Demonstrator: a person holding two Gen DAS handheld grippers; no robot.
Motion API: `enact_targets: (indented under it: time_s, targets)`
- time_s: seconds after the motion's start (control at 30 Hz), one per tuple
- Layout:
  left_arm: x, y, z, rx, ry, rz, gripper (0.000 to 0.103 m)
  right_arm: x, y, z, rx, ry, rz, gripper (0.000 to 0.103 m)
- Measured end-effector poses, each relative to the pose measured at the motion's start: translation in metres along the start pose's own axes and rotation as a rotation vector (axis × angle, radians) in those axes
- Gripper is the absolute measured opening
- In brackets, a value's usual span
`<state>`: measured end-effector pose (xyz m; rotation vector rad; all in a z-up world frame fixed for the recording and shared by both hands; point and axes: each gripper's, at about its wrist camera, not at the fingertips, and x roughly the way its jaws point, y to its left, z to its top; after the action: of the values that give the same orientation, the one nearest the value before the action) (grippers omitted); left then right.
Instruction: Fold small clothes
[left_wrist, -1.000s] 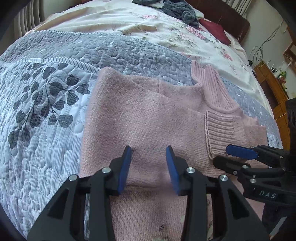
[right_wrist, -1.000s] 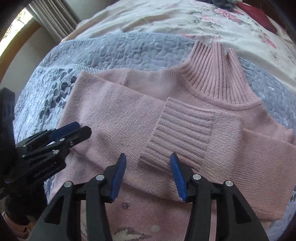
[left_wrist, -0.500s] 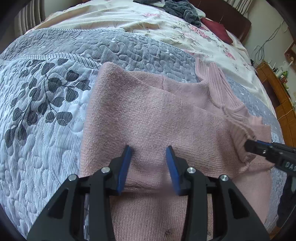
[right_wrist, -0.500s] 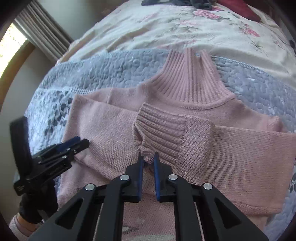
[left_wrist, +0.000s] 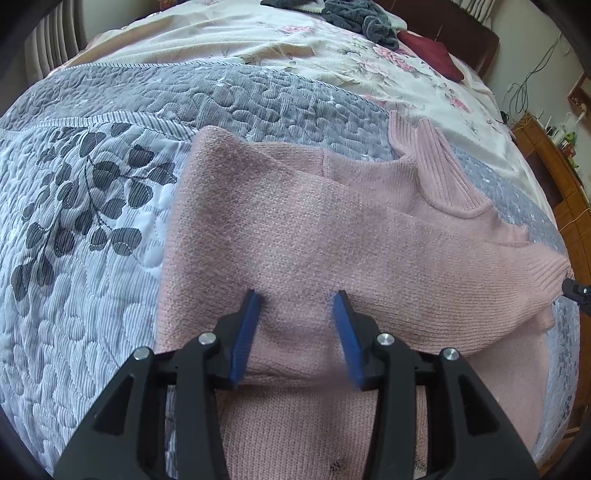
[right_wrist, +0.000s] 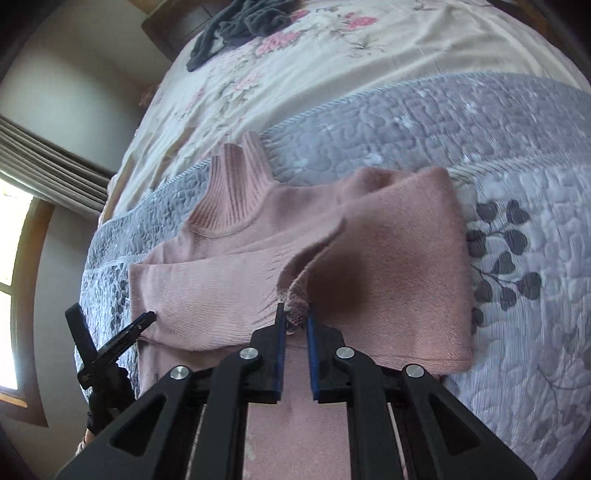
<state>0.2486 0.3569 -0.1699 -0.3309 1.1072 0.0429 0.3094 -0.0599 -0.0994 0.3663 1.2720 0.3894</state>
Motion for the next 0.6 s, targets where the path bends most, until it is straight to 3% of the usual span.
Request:
enact_targets:
  time_s: [0.23, 0.33, 0.43, 0.47, 0.6]
  targets:
    - [0.002, -0.005, 0.000, 0.048, 0.008, 0.021, 0.045, 0.026, -0.025, -0.026, -0.007, 0.078, -0.076, 0.010]
    - [-0.002, -0.008, 0.003, 0.053, 0.028, 0.032, 0.045, 0.011, -0.017, -0.027, -0.047, 0.033, -0.115, 0.014]
    - [-0.022, -0.018, 0.009, 0.042, -0.015, -0.007, 0.046, -0.008, 0.002, -0.020, -0.111, -0.036, -0.134, 0.020]
    - [-0.027, -0.025, 0.011, 0.049, -0.029, -0.015, 0.047, -0.008, 0.010, -0.016, -0.124, -0.041, -0.121, 0.025]
    - [-0.024, -0.060, 0.015, 0.122, -0.020, -0.028, 0.050, 0.012, 0.031, -0.004, -0.174, -0.025, -0.105, 0.027]
